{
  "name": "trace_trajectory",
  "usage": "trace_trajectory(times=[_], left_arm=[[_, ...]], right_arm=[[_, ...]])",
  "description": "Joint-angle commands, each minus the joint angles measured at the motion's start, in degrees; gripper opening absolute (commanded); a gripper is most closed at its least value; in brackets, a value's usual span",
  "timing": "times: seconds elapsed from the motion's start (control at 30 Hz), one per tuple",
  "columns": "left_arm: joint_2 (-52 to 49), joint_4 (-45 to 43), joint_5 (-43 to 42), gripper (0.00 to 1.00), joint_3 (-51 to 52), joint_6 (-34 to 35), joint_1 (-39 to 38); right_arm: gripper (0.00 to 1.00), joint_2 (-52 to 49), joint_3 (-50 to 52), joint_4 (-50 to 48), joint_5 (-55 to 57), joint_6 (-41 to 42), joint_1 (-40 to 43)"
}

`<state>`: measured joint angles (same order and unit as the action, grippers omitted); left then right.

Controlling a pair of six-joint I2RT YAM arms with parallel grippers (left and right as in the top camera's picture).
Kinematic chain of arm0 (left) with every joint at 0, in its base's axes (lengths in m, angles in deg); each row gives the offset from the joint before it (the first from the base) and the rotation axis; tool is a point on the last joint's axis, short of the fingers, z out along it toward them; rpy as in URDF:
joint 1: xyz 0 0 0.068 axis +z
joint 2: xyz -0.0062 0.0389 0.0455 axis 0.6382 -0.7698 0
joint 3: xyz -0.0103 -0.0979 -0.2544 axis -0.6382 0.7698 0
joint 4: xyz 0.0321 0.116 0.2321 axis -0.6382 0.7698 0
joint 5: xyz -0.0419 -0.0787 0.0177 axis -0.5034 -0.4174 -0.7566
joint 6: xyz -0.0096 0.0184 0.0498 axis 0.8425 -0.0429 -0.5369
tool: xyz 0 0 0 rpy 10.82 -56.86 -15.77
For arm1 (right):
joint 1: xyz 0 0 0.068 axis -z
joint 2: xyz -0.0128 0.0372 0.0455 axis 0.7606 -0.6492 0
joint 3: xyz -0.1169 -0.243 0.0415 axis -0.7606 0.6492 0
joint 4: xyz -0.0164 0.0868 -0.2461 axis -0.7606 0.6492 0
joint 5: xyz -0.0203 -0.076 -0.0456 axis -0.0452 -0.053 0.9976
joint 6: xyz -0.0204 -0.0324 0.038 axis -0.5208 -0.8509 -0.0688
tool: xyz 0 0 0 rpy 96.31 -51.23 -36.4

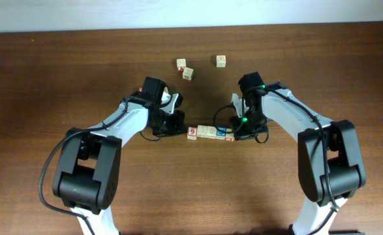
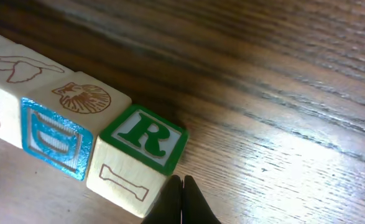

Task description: Rotate 5 blocks

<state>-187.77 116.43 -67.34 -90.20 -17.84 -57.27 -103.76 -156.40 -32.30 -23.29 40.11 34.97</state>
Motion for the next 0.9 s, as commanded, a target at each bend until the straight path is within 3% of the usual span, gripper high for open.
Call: trace_trajectory(times=[0.0,0.3,0.47,0.67,0.87], left_arm=[[0.02,-0.24,3.08,0.0,-0.83,-0.52,0.35],[0.02,-0.13,10.16,0.0,-1.36,-2.29,1.49],[4.83,6.23,11.61,0.0,-1.68,-9.88,0.22],[8.11,11.23,10.97,0.0,-1.27,-9.92,-4.17],[8.04,9.68,18.51,0.0,0.5,-6.12,-10.32]], right_arm=[[0.04,1.25,-3.17,0.72,-1.79,0.02,-0.63],[0.05,1.22,-3.56,1.6,-0.66,3.93,-0.07],[0.08,1.22,-3.56,1.64,1.64,7.15,5.77],[0.08,1.18,-3.54,1.6,1.7,7.13,7.87],[0.09,1.18,-3.54,2.21,1.7,7.1,7.87]])
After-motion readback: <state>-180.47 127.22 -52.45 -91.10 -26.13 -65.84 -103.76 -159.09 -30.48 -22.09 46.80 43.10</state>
